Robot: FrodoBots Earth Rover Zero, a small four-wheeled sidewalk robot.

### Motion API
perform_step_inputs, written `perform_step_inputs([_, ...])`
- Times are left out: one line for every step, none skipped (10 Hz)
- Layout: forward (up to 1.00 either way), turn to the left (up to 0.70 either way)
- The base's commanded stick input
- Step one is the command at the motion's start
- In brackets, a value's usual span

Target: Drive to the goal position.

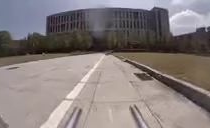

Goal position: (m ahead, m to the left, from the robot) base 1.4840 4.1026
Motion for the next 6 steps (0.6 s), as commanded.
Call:
perform_step_inputs([0.7,0.03])
perform_step_inputs([0.7,0.03])
perform_step_inputs([0.7,0.03])
perform_step_inputs([0.7,0.03])
perform_step_inputs([0.7,0.03])
perform_step_inputs([0.7,0.03])
